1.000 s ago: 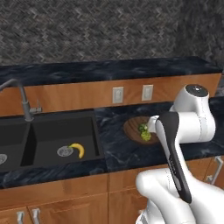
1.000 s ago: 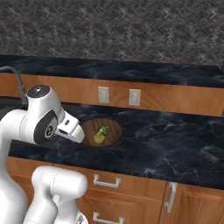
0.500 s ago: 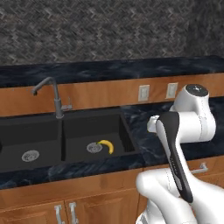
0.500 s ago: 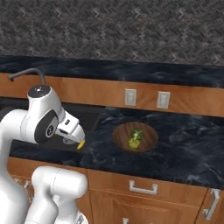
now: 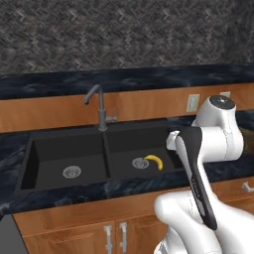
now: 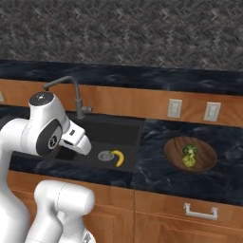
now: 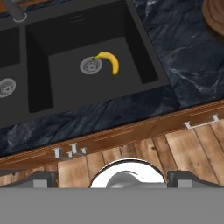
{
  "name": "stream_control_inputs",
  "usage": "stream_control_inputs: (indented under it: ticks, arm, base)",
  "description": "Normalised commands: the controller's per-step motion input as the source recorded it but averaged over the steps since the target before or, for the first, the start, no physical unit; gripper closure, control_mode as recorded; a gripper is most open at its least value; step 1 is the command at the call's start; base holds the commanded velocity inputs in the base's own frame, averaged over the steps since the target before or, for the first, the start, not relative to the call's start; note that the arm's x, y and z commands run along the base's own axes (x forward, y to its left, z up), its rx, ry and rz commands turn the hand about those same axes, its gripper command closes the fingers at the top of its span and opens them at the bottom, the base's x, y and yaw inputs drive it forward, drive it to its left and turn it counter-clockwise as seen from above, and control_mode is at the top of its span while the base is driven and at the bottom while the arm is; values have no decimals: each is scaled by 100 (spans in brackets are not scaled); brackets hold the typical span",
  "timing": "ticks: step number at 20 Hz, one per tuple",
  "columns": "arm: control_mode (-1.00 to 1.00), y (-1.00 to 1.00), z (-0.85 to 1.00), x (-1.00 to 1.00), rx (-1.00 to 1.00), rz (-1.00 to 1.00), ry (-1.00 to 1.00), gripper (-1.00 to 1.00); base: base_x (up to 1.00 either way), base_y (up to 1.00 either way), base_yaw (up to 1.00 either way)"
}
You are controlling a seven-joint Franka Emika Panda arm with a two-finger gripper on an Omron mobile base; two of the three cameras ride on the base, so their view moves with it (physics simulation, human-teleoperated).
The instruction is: Pick the broccolis from the cabinet and place them in one bowl. Pick the banana from the sink and place it in the other bowl.
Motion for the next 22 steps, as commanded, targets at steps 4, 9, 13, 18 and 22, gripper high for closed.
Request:
stream_control_inputs:
  ticks: [4,9,13,18,22]
  arm:
    - [100,0,0,0,0,0,0,-100]
    - [-100,0,0,0,0,0,0,-100]
    - [-100,0,0,13,0,1,0,-100]
    - [-100,-20,-2,56,0,12,1,-100]
    - [-100,-17,-20,87,-4,15,5,-100]
  base:
    - [13,48,0]
    - [-1,11,0]
    - [0,0,0]
    - [0,0,0]
    - [0,0,0]
